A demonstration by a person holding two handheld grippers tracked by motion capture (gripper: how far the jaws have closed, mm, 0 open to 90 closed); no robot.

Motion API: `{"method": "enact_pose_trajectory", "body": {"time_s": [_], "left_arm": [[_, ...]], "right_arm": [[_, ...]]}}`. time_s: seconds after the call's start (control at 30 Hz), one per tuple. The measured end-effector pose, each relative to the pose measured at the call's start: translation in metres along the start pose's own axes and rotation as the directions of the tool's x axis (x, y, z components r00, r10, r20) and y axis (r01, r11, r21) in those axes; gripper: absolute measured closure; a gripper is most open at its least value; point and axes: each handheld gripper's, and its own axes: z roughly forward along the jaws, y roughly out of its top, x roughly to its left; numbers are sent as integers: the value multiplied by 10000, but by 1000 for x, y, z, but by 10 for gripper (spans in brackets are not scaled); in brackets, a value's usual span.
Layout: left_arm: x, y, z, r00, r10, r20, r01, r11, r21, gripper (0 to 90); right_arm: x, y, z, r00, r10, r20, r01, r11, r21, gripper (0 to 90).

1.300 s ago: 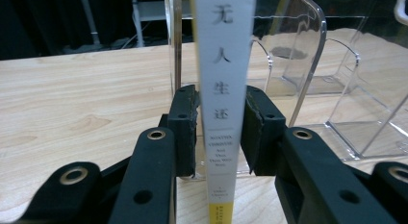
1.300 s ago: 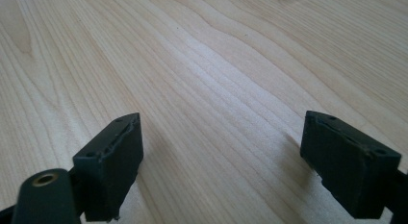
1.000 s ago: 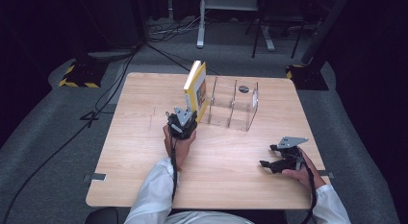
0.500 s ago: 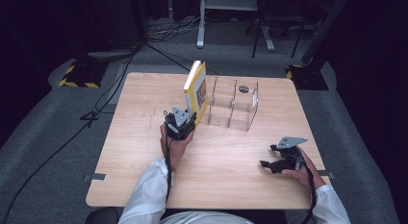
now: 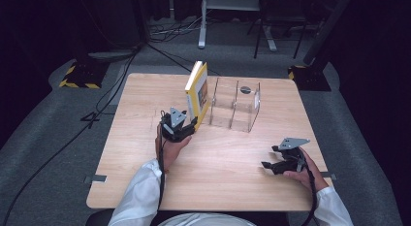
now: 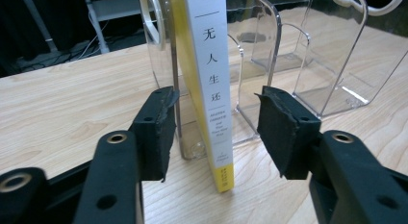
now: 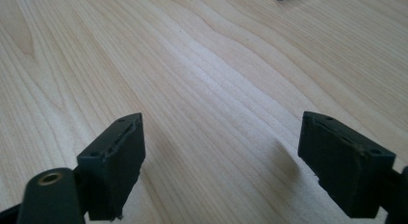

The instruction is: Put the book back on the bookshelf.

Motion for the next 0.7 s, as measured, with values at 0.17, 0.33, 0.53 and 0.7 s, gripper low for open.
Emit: {"method": "enact_pose_trajectory", "body": {"time_s": [0.17,0.33,0.53,0.7], "left_arm": [[3,0,-8,9998,-19,214,15,9999,170,423],[5,-2,-19,9997,141,199,-150,9989,452,379],[7,-8,-30,9978,482,454,-518,9952,830,310],[16,-17,-40,9951,409,898,-509,9924,1124,252]], "right_arm": [[0,2,-2,9997,4,231,-2,9999,-102,177],[1,5,-7,9991,18,429,-6,9996,-279,182],[2,8,-10,9979,15,641,7,9994,-357,187],[5,13,-10,9955,-176,936,200,9995,-255,188]]}}
